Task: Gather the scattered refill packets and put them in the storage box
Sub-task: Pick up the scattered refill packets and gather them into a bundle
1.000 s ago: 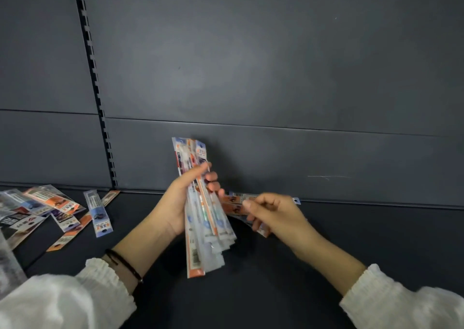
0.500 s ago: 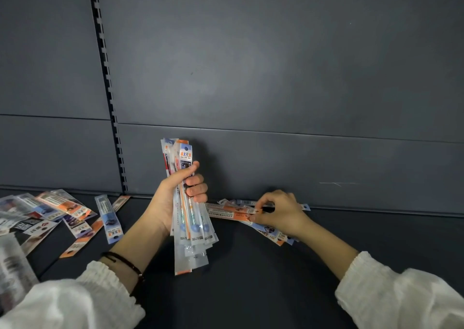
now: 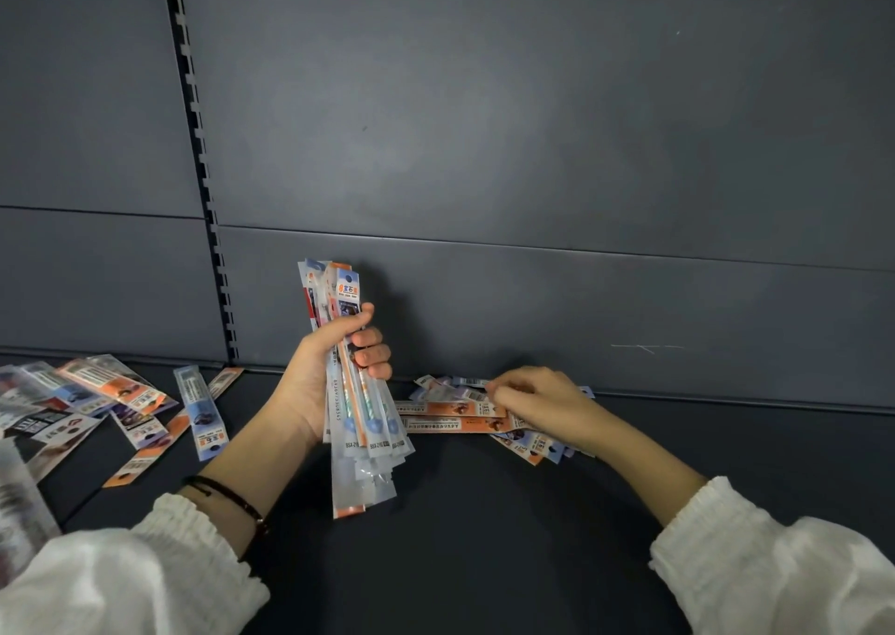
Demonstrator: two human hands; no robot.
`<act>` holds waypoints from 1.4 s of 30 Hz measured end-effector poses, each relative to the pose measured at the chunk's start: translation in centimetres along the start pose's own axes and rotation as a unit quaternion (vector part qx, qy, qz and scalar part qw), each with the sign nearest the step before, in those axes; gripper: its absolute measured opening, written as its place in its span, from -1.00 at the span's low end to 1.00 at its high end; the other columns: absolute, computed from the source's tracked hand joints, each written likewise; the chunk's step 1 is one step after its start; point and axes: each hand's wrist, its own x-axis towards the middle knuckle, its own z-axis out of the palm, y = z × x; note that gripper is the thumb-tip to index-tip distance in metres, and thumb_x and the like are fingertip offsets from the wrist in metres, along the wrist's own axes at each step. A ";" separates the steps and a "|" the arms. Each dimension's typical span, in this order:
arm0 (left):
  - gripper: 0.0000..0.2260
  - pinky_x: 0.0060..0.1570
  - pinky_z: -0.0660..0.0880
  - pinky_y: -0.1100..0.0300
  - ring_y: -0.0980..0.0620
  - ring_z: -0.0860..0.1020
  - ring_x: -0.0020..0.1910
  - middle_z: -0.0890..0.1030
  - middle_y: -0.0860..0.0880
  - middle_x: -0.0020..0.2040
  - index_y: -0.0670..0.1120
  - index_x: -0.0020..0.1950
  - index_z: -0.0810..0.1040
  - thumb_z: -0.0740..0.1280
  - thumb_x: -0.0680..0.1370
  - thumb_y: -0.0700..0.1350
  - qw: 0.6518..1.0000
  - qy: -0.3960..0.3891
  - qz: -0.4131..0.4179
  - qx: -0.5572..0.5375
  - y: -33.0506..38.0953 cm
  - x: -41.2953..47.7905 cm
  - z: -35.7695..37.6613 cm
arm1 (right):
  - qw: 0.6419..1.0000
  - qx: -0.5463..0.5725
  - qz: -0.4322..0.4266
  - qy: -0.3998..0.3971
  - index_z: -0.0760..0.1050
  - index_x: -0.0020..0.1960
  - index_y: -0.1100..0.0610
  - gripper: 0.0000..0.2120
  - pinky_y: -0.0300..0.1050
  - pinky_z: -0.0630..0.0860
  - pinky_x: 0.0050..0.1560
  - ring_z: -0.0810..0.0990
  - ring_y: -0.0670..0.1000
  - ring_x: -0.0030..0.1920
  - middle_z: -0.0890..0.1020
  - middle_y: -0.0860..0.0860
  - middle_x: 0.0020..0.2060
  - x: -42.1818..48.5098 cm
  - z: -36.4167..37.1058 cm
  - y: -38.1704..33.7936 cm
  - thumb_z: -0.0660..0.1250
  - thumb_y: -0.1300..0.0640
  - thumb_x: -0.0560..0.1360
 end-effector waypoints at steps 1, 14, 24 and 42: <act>-0.67 -0.51 0.40 0.29 0.16 0.40 -0.56 0.44 0.07 -0.50 -0.03 -0.14 0.48 0.57 0.24 -0.17 1.000 0.002 -0.001 0.001 0.0 0.0 0.1 | 1.000 -0.019 -0.007 0.011 0.62 0.08 0.01 -0.74 -0.16 0.53 0.06 0.56 -0.17 0.00 0.60 -0.15 -0.02 0.1 0.2 0.1 0.31 -0.08 0.48; -0.94 -0.50 0.39 0.30 0.16 0.38 -0.56 0.42 0.08 -0.49 -0.03 -0.15 0.47 0.25 0.51 -0.16 0.999 0.041 0.010 0.021 -0.2 -0.3 0.5 | 0.964 -0.198 -0.178 0.008 0.42 0.34 -0.23 -0.56 -0.09 0.36 0.22 0.35 -0.11 0.13 0.45 -0.14 0.11 0.1 -0.1 1.8 0.34 0.02 0.49; -0.93 -0.48 0.40 0.30 0.16 0.38 -0.55 0.43 0.09 -0.48 -0.02 -0.16 0.48 0.25 0.50 -0.16 0.998 0.052 0.012 0.025 0.0 -0.4 0.4 | 0.956 -0.230 -0.180 -0.005 0.58 0.20 -0.13 -0.56 -0.13 0.35 0.20 0.36 -0.13 0.15 0.47 -0.18 0.11 0.0 0.2 1.1 0.38 -0.27 0.37; -0.92 -0.40 0.50 0.24 0.11 0.47 -0.49 0.50 0.03 -0.42 -0.07 -0.23 0.49 0.35 0.45 -0.16 0.987 0.149 -0.030 0.050 0.3 -1.0 0.3 | 0.952 0.265 0.015 0.153 0.66 -0.13 0.12 -0.86 -0.33 0.47 -0.25 0.57 -0.17 -0.36 0.65 -0.07 -0.37 -0.5 -1.9 -1.2 0.35 0.12 0.53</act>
